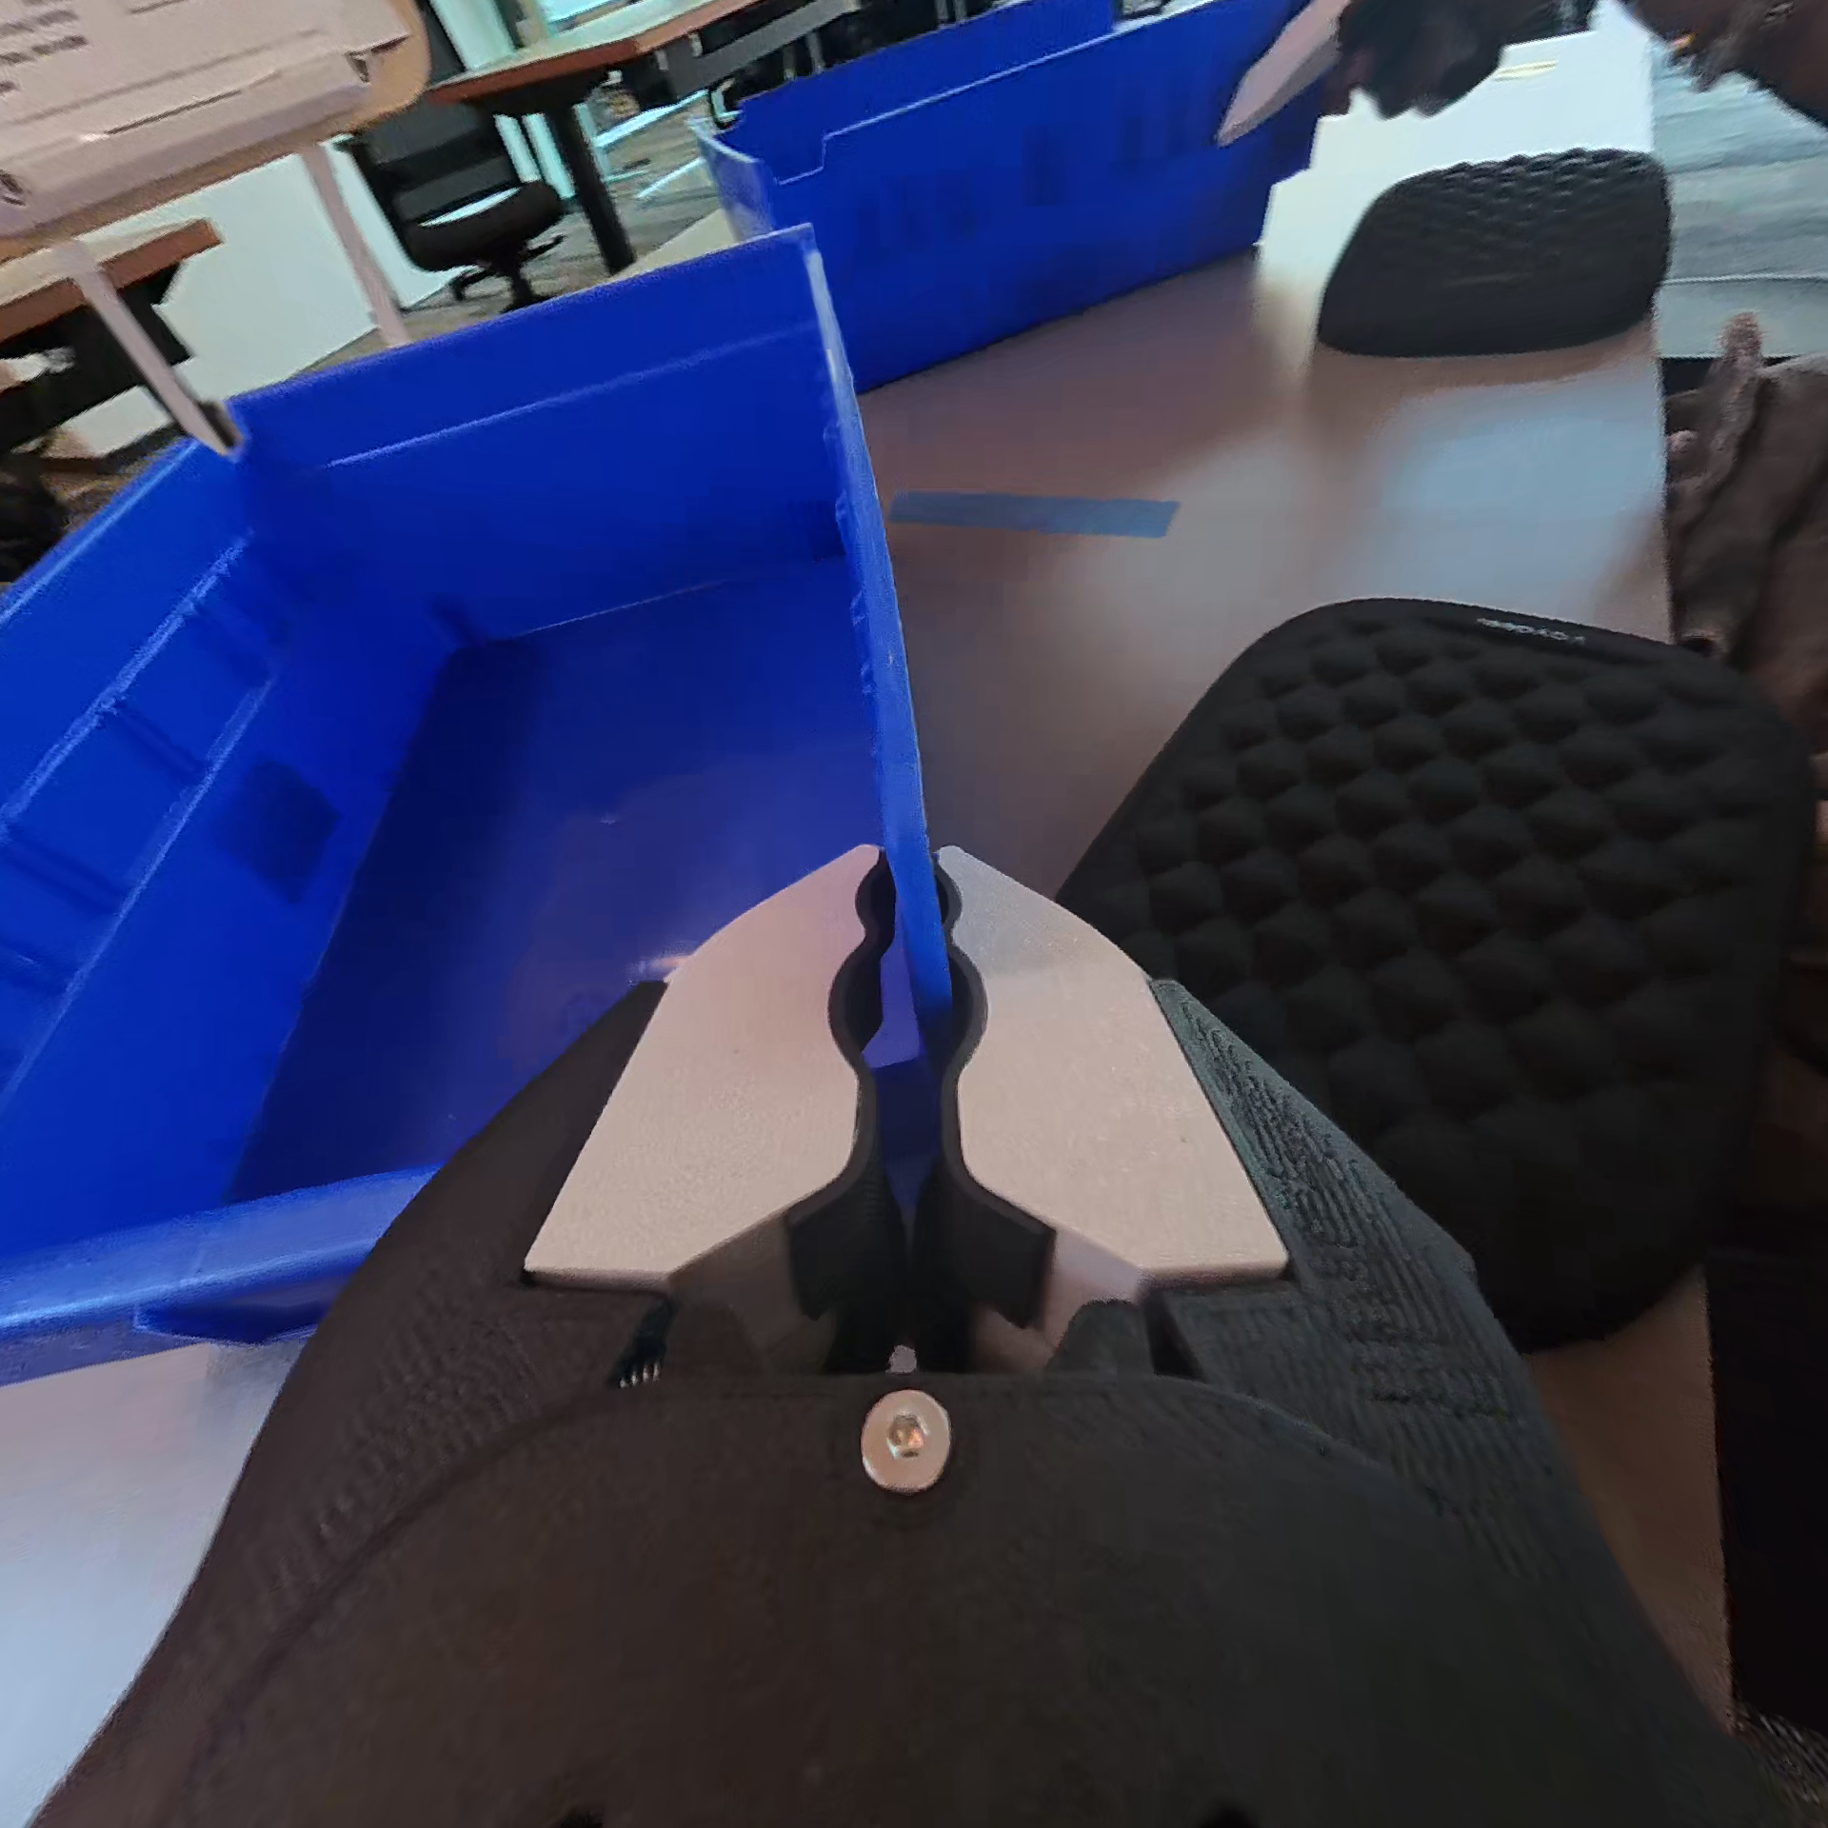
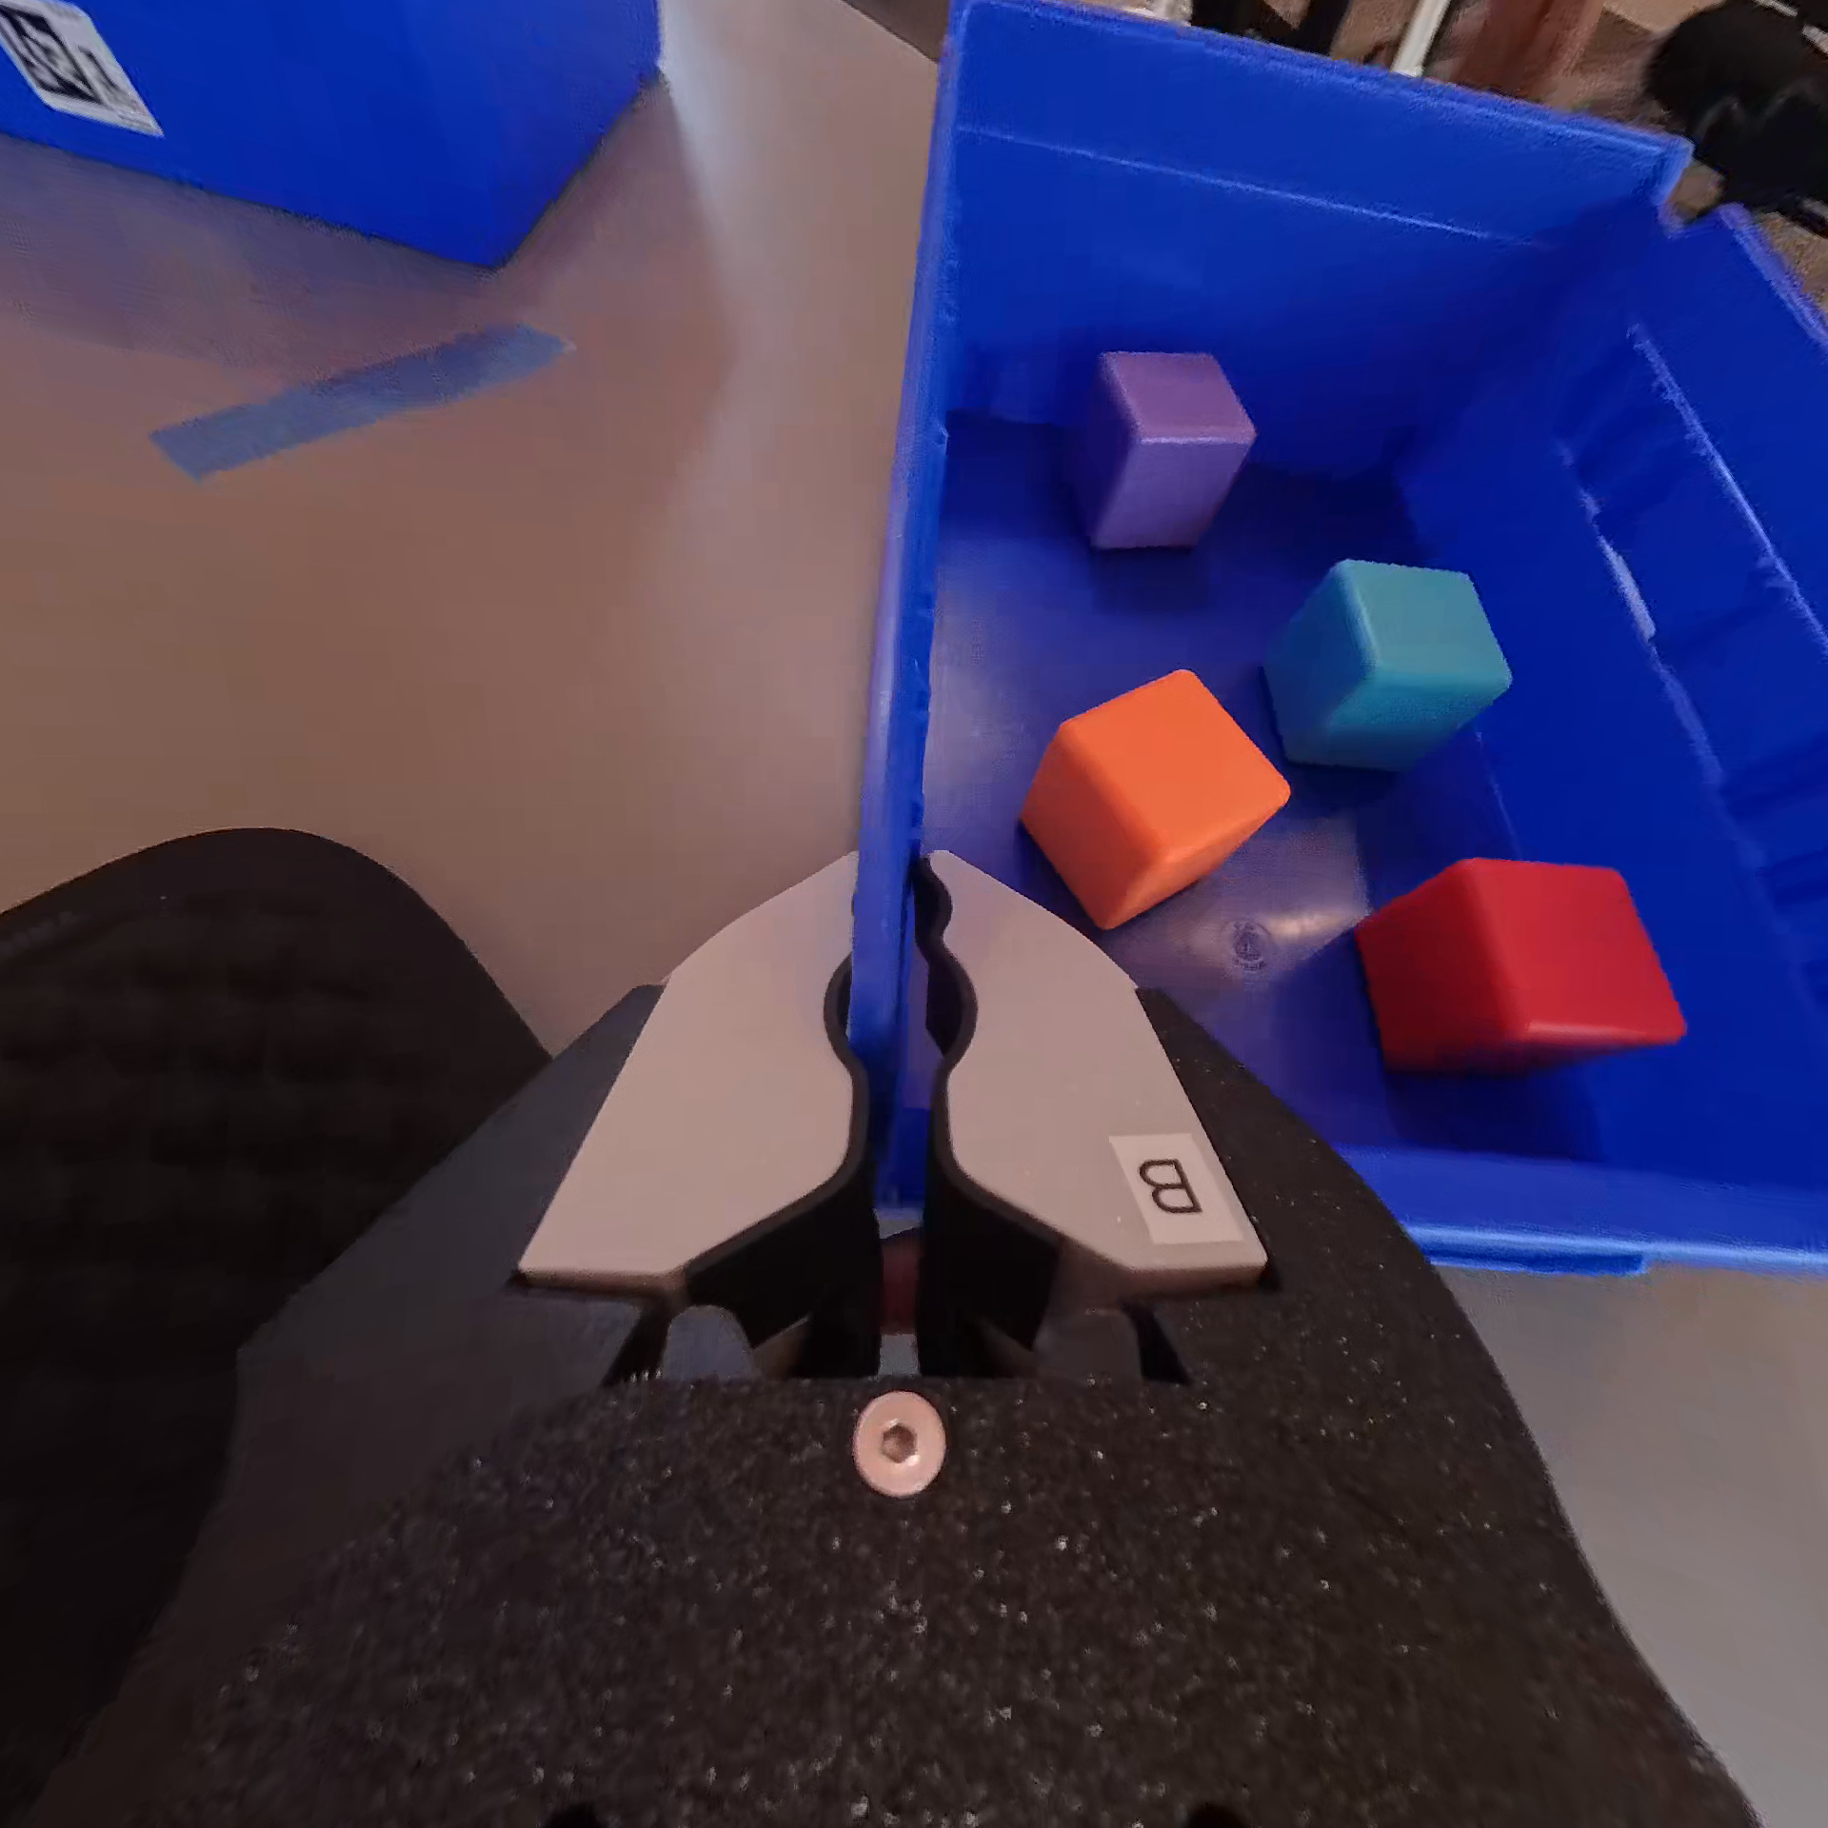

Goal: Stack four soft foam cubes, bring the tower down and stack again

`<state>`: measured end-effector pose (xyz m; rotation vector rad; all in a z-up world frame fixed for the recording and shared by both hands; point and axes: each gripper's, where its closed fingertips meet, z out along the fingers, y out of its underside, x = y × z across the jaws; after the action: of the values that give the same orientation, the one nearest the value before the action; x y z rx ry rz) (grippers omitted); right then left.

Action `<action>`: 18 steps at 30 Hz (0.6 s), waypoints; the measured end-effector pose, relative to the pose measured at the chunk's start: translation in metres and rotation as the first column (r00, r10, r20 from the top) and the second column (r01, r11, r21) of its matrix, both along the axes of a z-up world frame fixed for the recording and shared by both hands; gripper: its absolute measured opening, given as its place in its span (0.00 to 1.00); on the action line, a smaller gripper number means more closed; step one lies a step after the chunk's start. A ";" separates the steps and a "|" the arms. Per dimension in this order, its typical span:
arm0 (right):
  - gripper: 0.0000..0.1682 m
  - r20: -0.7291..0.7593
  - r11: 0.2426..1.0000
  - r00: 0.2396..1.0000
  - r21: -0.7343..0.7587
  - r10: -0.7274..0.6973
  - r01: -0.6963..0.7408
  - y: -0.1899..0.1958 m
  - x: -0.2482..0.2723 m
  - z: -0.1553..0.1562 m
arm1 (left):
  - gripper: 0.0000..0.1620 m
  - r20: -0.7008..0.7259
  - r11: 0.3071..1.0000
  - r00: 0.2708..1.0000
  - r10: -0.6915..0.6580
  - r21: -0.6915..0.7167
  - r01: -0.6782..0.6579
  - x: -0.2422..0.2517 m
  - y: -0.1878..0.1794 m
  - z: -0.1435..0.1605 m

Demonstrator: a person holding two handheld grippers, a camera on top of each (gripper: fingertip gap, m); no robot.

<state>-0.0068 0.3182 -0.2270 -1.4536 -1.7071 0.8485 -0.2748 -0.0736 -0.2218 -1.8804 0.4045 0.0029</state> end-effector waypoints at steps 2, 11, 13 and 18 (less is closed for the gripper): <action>0.03 -0.020 0.998 0.998 -0.014 0.057 -0.057 0.001 -0.002 0.000 | 0.03 0.028 0.998 0.998 -0.061 -0.012 0.062 0.001 -0.002 0.000; 0.03 -0.062 0.976 0.975 -0.019 0.214 -0.216 0.013 -0.020 0.000 | 0.04 0.158 0.947 0.940 -0.302 -0.063 0.315 0.013 -0.005 -0.001; 0.03 -0.067 0.968 0.967 -0.018 0.247 -0.249 0.017 -0.027 0.000 | 0.03 0.171 0.936 0.928 -0.331 -0.068 0.346 0.015 -0.002 -0.001; 0.03 -0.076 0.945 0.943 -0.021 0.323 -0.325 0.024 -0.048 0.000 | 0.04 0.178 0.911 0.904 -0.388 -0.072 0.405 0.022 0.010 -0.002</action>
<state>-0.0543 0.3419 -0.2267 -1.1621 -1.9154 1.0938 -0.2533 -0.0638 -0.2235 -1.8563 0.6820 -0.4509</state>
